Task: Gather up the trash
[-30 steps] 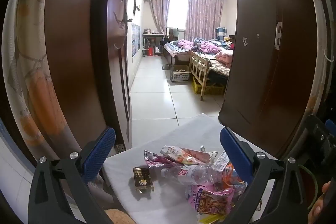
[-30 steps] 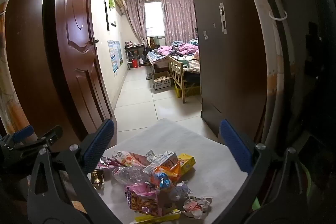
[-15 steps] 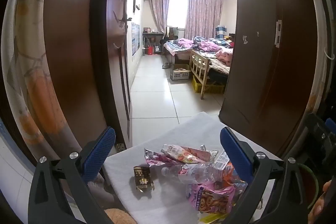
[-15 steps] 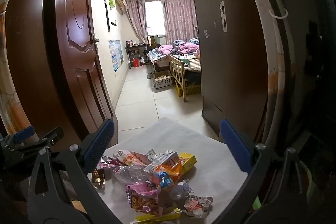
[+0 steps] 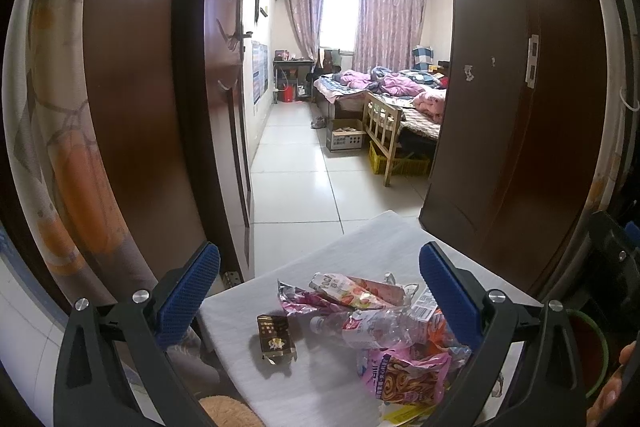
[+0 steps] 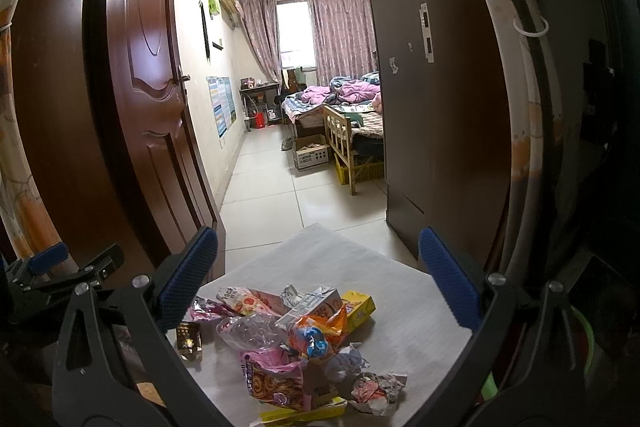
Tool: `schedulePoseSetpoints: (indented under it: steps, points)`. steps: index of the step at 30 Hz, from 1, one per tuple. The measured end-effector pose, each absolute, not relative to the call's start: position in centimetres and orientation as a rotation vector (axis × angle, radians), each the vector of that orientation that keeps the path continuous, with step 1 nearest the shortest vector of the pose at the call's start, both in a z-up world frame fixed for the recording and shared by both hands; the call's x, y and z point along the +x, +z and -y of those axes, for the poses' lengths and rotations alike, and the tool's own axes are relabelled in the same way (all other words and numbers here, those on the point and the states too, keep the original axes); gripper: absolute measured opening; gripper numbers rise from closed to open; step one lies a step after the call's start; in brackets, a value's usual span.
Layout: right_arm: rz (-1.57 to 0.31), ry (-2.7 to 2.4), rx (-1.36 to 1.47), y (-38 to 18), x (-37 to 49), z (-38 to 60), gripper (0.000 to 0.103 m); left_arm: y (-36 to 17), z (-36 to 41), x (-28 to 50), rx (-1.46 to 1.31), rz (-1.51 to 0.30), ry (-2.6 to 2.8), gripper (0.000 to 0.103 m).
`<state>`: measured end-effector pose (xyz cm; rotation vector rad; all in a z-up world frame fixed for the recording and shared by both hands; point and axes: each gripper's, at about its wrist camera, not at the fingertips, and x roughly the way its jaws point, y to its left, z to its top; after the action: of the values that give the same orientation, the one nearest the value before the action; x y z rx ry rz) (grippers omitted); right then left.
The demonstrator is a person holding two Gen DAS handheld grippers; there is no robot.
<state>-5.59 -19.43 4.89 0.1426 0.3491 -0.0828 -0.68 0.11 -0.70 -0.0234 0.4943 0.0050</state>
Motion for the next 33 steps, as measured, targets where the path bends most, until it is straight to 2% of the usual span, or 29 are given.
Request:
schedulePoseSetpoints:
  steps: [33]
  points:
    - [-0.350,-0.091,0.137,4.74,-5.70,19.44,0.100,-0.87,-0.05,-0.17,-0.021,-0.507,0.006,0.095]
